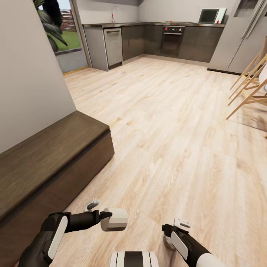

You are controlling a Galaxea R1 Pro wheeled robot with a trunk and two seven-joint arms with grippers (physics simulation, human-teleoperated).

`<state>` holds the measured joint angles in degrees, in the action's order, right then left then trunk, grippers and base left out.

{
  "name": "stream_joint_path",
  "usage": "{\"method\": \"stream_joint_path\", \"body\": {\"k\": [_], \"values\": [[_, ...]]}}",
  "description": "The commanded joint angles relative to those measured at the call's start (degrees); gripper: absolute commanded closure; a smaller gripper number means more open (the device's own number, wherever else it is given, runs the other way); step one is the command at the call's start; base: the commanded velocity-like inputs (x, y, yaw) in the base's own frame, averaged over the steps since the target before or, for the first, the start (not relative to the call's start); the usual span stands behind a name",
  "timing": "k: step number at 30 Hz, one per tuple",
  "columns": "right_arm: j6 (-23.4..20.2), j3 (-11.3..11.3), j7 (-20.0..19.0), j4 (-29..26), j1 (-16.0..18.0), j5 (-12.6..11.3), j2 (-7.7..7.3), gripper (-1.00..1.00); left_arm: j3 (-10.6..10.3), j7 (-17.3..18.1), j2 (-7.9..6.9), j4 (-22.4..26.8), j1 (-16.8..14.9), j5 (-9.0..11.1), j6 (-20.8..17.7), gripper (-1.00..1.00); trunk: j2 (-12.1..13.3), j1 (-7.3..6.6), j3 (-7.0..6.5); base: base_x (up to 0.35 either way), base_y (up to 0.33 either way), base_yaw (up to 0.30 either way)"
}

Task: Place each of the two pumpkins and all three candles from the living room inside a cabinet in the living room (use any cabinet), then make sure every cabinet is closed, and position the cauldron so it is next to a table in the living room.

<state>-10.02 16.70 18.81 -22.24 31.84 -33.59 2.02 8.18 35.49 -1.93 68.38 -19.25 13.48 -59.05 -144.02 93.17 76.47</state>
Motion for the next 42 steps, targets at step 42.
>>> {"method": "stream_joint_path", "body": {"k": [42], "values": [[-0.6, 0.1, 0.6, 0.2, 0.1, 0.0, -0.28, -1.0, 0.0, 0.0, 0.0, 0.0, 0.0, 0.1, 0.1, 1.0, 0.0, 0.0, 0.0, 0.001, 0.0, 0.0]]}}
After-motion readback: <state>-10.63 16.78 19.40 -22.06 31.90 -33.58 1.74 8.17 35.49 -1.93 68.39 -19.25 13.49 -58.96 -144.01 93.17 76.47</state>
